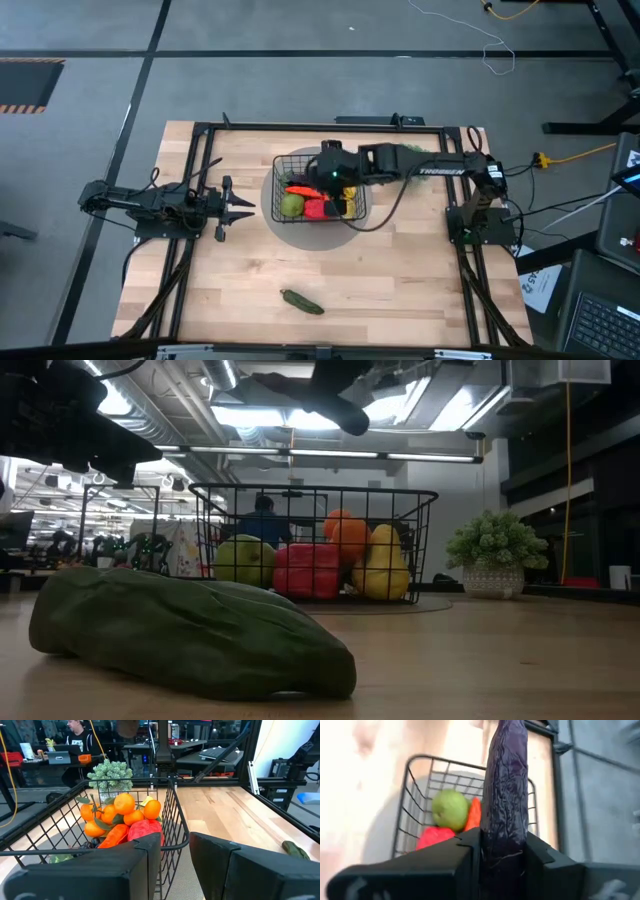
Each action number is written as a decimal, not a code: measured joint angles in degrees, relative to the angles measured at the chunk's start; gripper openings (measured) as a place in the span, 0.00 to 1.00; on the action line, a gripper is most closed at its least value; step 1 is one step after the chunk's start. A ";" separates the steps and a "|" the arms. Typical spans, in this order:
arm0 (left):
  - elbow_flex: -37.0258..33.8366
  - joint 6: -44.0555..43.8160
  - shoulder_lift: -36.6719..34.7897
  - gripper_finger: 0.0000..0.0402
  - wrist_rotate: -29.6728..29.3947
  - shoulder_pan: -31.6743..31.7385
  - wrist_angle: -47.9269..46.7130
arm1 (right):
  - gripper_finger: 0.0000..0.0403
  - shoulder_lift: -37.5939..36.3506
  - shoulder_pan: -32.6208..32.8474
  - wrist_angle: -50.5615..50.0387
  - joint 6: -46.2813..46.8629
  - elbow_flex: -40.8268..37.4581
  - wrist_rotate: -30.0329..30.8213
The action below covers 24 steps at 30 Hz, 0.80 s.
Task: Build produce basket
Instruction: Put the purple eggplant into the black wire basket
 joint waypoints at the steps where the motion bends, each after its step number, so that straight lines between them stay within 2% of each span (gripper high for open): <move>1: 0.01 -0.01 0.01 0.23 0.00 0.01 0.00 | 0.20 0.01 -0.65 0.35 1.15 -0.03 -1.79; 7: 0.01 -0.03 0.01 0.23 0.00 -0.01 0.00 | 0.20 0.04 -2.89 2.44 3.85 -0.04 -9.34; 18: 0.01 -0.07 -0.01 0.23 0.00 0.02 0.02 | 0.20 1.49 -3.18 2.13 4.00 -0.13 -9.56; 24: 0.01 -0.12 -0.01 0.23 0.00 -0.01 0.02 | 0.20 1.90 -3.18 1.79 7.54 -0.13 -9.56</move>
